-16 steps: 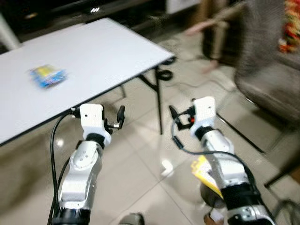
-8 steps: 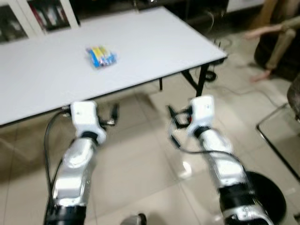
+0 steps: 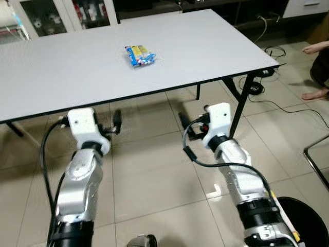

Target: Picking trash to rubbish bin

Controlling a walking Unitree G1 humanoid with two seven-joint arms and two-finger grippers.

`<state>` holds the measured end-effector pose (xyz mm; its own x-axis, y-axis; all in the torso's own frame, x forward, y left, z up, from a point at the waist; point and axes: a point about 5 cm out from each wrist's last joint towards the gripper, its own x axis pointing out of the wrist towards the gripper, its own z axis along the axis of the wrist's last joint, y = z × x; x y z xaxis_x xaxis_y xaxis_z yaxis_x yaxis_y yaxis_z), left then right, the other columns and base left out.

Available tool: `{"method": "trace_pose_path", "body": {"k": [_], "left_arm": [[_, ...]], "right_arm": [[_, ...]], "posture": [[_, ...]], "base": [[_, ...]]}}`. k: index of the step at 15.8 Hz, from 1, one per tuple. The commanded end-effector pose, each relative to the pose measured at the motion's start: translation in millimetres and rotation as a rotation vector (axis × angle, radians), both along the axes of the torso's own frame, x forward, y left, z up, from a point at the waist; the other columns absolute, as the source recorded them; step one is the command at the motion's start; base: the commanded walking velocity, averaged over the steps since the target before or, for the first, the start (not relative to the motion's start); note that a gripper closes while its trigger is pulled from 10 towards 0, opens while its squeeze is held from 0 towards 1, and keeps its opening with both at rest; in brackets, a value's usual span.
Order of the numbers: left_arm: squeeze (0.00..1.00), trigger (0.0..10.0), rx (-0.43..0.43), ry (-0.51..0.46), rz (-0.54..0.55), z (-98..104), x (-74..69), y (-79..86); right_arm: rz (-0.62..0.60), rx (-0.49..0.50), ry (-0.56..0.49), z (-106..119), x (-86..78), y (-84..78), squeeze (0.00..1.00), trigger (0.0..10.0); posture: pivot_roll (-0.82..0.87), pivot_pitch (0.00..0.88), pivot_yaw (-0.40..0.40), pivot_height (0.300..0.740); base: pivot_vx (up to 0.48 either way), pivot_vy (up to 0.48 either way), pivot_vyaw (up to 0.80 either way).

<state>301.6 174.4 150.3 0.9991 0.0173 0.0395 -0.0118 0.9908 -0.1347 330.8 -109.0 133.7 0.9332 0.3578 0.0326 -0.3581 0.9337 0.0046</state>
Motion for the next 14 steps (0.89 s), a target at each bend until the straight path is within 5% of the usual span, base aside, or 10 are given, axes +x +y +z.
{"method": "trace_pose_path", "body": {"k": [1, 14], "left_arm": [[0.0, 10.0, -0.002, -0.037, 0.002, 11.8, 1.2, 0.9], [0.0, 10.0, 0.001, -0.03, -0.013, 13.4, 1.9, 0.3]], "right_arm": [[0.005, 0.032, -0.048, 11.5, 0.0, 1.5, 0.0, 10.0], [0.02, 0.053, -0.115, 26.1, -0.8, 4.3, 0.0, 10.0]], "posture": [[-0.09, 0.098, 0.081, 0.74], [-0.09, 0.09, 0.091, 0.74]], "base": [[0.0, 0.0, 0.0], [0.32, 0.018, 0.0]]}}
